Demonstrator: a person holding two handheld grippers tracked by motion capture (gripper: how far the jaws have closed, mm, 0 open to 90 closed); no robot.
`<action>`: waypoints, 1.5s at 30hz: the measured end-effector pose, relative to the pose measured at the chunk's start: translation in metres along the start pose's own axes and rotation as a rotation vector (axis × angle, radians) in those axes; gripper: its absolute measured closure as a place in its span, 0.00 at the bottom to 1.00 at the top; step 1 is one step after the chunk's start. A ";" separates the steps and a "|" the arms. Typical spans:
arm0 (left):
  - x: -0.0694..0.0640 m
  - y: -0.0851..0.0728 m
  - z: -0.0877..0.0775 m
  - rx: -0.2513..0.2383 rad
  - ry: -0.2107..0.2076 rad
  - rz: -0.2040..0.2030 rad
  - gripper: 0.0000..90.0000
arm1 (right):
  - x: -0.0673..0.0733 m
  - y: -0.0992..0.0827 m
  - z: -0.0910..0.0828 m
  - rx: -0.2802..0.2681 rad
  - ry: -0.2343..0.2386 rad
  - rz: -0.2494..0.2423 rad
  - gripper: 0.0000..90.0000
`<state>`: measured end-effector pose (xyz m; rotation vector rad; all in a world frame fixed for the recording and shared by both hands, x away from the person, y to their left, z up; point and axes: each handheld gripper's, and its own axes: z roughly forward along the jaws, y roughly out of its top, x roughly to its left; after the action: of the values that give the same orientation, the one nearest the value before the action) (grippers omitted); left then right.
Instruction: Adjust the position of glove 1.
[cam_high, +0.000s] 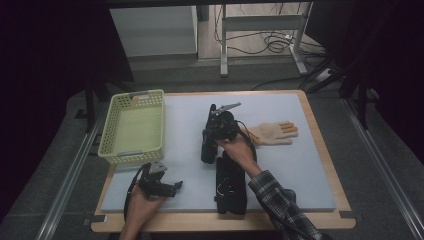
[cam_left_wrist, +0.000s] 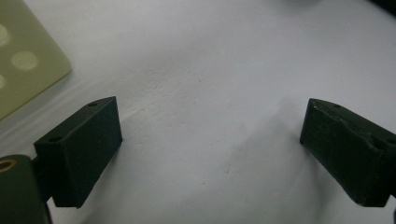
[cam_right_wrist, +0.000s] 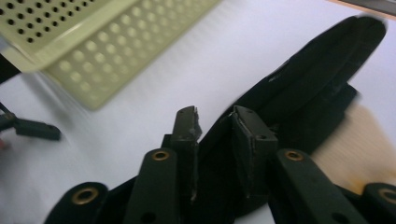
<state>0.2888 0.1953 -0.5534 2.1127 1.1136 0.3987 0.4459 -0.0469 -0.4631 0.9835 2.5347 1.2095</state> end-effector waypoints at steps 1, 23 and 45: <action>0.000 0.000 0.000 0.001 0.000 0.001 0.07 | 0.004 0.003 0.006 0.003 0.010 -0.008 0.74; 0.000 0.000 0.000 0.003 0.000 0.004 0.07 | -0.011 -0.019 0.073 0.124 -0.060 -0.231 0.70; 0.000 0.000 0.000 0.003 -0.001 0.004 0.07 | 0.017 -0.003 -0.012 0.043 0.010 -0.239 0.96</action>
<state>0.2888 0.1955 -0.5533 2.1176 1.1098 0.3977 0.4259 -0.0451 -0.4552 0.6592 2.6042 1.0982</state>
